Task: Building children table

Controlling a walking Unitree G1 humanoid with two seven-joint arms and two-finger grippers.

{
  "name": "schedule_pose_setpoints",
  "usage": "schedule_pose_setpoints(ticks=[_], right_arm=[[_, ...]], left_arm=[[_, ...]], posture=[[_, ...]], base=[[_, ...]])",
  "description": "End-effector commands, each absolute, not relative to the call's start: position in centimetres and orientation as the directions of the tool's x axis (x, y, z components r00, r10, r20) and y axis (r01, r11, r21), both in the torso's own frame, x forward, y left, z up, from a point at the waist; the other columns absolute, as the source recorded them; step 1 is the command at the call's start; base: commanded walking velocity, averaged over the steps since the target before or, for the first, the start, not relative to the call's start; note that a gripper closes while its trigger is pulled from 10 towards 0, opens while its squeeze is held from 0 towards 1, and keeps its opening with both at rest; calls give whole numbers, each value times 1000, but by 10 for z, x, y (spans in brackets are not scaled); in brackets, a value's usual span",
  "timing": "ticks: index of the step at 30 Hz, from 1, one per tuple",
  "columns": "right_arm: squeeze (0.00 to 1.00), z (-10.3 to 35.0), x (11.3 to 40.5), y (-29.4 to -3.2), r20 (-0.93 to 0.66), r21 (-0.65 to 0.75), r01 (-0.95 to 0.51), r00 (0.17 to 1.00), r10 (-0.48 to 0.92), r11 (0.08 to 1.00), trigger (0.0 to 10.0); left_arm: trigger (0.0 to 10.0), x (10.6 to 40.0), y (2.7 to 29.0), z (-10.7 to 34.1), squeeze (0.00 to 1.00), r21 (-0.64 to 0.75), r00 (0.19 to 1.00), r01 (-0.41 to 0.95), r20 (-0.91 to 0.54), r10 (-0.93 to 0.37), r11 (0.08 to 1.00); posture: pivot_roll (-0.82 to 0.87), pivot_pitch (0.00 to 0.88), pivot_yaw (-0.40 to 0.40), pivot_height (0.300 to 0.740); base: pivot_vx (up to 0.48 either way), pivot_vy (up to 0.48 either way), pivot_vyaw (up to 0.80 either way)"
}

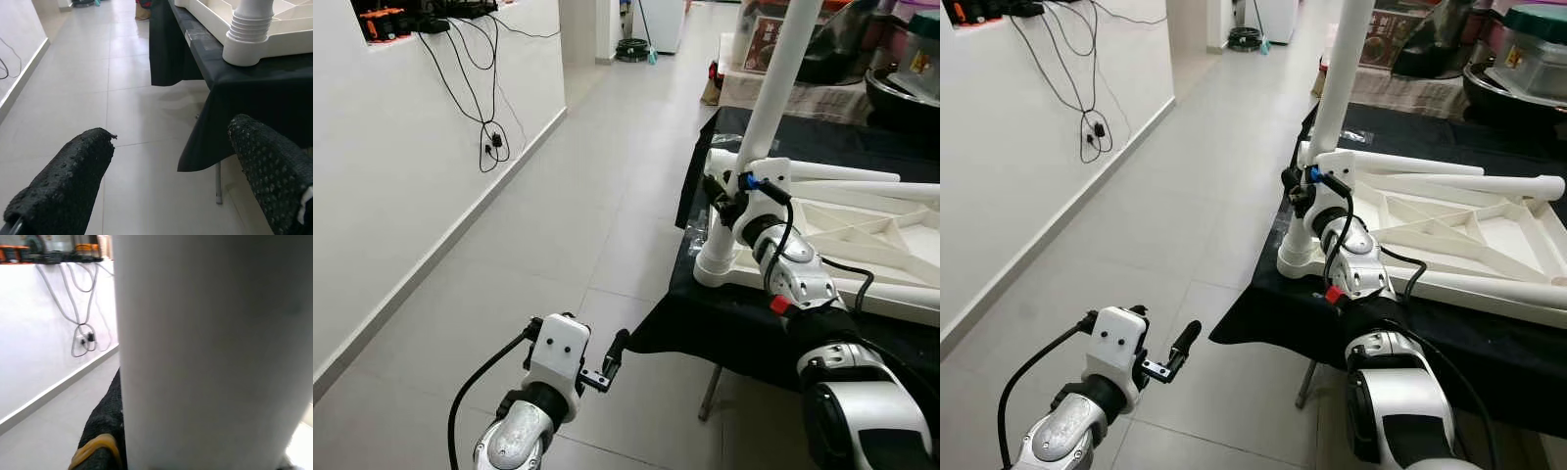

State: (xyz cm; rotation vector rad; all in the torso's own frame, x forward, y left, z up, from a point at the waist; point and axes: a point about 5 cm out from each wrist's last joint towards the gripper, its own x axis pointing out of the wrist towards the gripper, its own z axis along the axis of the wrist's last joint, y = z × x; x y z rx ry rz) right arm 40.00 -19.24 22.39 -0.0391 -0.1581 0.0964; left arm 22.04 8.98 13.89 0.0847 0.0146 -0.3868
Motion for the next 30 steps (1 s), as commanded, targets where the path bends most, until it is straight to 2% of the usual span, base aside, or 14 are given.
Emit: schedule_pose_setpoints(ticks=[1, 7, 15, 21, 24, 30], right_arm=[[0, 200, 397, -208, 59, -37, 23, 998, -21, 999, 10000], [0, 199, 397, -213, 71, -34, 156, 986, -154, 987, 10000], [0, 195, 396, -211, 62, -31, 226, 973, -223, 974, 10000], [0, 185, 396, -197, 9, -26, 345, 939, -345, 938, 10000], [0, 185, 396, -197, 9, -26, 345, 939, -345, 938, 10000], [0, 186, 398, -189, -44, 11, 482, 875, -481, 876, 10000]], left_arm=[[10000, 220, 91, 137, 0, 77, 926, 378, -46, -376, 923], [10000, 220, 90, 136, 0, 77, 926, 378, -47, -375, 923], [10000, 220, 90, 136, 0, 75, 926, 378, -48, -375, 923], [10000, 220, 89, 136, 0, 72, 926, 378, -48, -375, 923], [10000, 220, 89, 136, 0, 72, 926, 378, -48, -375, 923], [10000, 219, 88, 136, 0, 70, 926, 378, -48, -375, 923]], posture=[[75, 144, -31, 740], [72, 144, -32, 740], [70, 145, -36, 740], [67, 142, -39, 740], [67, 142, -39, 740], [68, 137, -45, 740]], base=[[0, 0, 0], [0, 0, 0], [0, 0, 0], [0, 0, 0], [0, 0, 0], [0, 0, 0]])
